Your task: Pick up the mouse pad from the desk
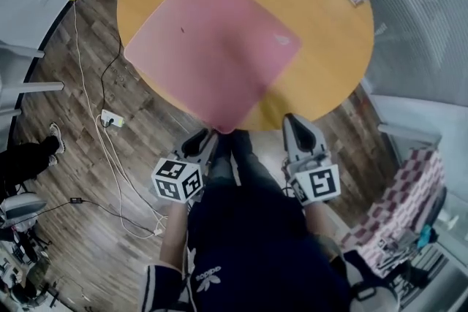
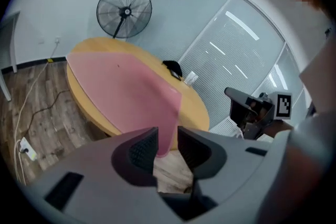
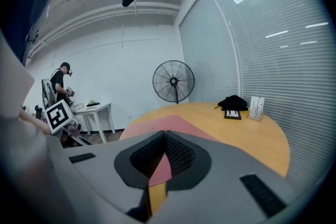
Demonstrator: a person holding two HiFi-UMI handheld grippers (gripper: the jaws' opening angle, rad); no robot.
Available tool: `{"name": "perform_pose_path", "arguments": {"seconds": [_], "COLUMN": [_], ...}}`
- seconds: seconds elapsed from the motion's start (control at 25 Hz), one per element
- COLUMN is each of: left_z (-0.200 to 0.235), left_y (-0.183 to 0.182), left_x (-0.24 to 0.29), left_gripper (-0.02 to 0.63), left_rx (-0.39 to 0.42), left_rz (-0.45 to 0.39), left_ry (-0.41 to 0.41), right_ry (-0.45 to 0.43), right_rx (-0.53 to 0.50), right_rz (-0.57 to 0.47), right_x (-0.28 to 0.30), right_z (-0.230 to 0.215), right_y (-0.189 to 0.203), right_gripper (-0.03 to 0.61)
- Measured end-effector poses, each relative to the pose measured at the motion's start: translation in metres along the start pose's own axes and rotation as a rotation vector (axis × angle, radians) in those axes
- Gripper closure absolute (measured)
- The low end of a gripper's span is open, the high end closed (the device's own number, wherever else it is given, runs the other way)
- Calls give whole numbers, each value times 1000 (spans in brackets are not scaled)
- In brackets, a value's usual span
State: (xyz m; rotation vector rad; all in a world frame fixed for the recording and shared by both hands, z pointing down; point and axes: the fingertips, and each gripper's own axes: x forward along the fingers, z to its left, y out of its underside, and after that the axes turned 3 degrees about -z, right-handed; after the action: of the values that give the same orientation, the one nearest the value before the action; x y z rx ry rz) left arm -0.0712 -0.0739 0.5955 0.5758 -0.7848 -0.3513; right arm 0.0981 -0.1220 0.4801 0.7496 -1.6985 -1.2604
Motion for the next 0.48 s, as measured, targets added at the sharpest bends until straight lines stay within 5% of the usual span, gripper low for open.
{"name": "perform_pose_path", "arguments": {"seconds": [0.28,0.48], "left_z": [7,16], "left_y": [65,81], "left_x": [35,49], "left_gripper": [472,472], "left_rx": [-121,-189], "left_rz": [218,282], "left_ry": [143,195], "right_ry": [-7,-7], "right_rx": [24,36], "right_rz": [84,124], "right_x": [1,3], "right_z": [14,20], "right_y": [35,51], "right_gripper": [575,575]}}
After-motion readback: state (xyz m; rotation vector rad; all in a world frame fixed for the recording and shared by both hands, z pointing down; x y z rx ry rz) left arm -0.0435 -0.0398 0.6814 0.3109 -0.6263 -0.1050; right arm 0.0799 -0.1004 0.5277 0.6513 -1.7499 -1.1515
